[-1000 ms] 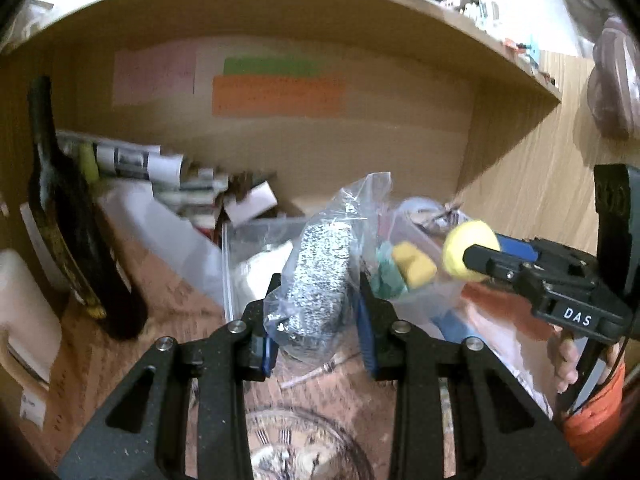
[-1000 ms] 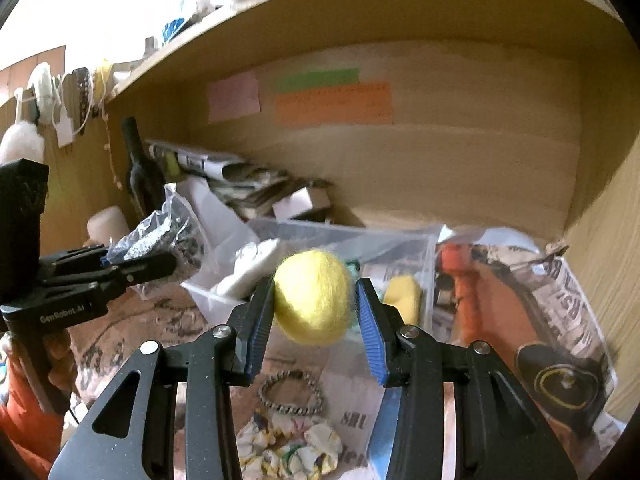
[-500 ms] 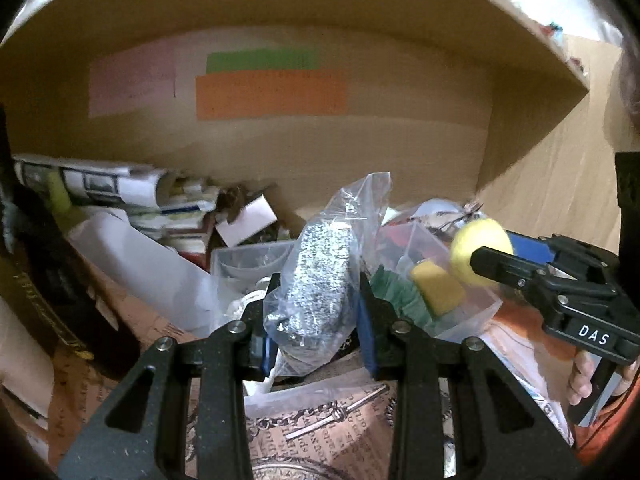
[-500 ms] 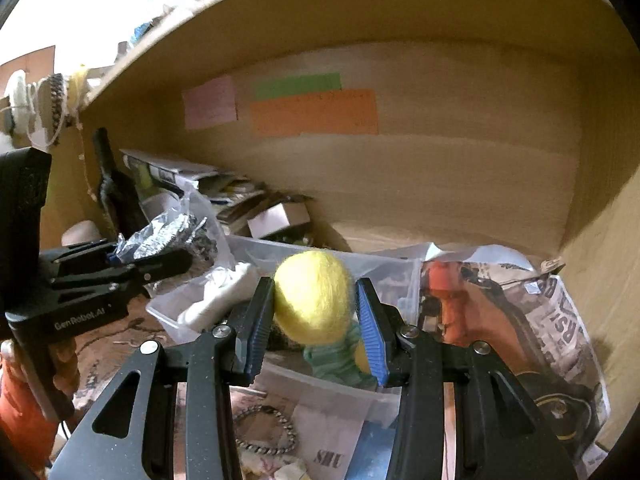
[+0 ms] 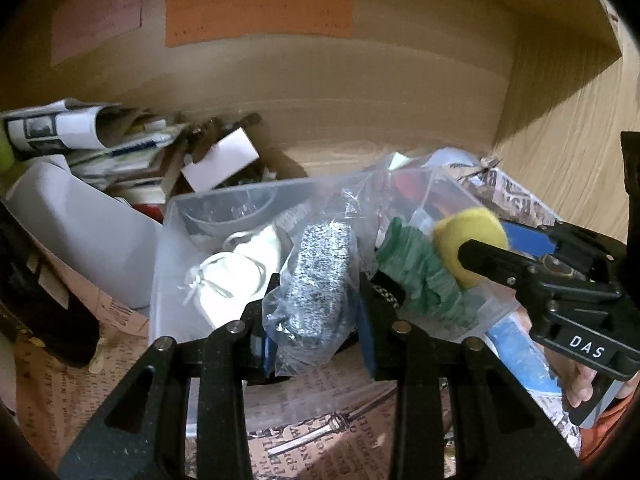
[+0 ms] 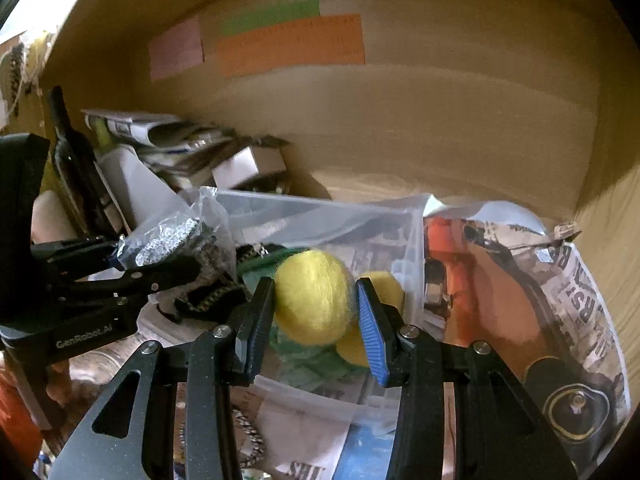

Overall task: Organize soft objects
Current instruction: 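Lower the scrubber and ball into the clear box and open both tools, then grasp the beaded bracelet with the left tool while the right tool grasps the floral scrunchie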

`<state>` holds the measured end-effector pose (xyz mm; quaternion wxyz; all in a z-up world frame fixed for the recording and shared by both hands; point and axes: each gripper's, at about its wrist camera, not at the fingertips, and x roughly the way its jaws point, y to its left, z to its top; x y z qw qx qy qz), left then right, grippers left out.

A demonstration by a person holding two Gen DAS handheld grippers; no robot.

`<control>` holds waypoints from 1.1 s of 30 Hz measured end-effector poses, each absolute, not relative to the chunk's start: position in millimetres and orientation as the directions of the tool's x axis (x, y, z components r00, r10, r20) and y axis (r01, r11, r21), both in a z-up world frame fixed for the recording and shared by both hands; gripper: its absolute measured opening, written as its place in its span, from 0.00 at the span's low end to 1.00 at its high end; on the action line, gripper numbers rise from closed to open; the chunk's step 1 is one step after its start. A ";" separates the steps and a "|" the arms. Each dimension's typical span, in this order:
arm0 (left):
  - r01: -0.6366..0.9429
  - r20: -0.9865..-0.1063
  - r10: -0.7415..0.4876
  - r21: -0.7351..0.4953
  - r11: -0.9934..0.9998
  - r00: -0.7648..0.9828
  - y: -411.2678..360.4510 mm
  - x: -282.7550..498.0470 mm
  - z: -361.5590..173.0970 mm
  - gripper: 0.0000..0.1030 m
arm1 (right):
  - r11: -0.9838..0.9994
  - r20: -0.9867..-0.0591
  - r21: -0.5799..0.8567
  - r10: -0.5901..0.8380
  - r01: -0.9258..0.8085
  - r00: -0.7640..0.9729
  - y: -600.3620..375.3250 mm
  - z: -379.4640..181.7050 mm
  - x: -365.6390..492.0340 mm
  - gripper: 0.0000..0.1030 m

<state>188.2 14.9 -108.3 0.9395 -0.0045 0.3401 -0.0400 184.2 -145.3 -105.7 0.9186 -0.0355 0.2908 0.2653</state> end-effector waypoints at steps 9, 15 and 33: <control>0.086 -0.671 -0.109 -0.067 0.994 0.733 16.4 191.6 -116.2 0.44 | 0.852 -0.594 0.051 0.445 -0.521 0.670 -138.7 -113.9 185.9 0.38; 0.094 -0.658 -0.116 -0.070 0.993 0.744 14.2 178.6 -110.6 0.58 | 0.856 -0.585 0.031 0.435 -0.517 0.685 -139.9 -109.8 180.7 0.50; 0.077 -0.518 -0.096 -0.059 0.995 0.850 18.8 105.2 -62.4 0.86 | 0.834 -0.459 0.063 0.512 -0.548 0.726 -165.4 -66.7 122.4 0.83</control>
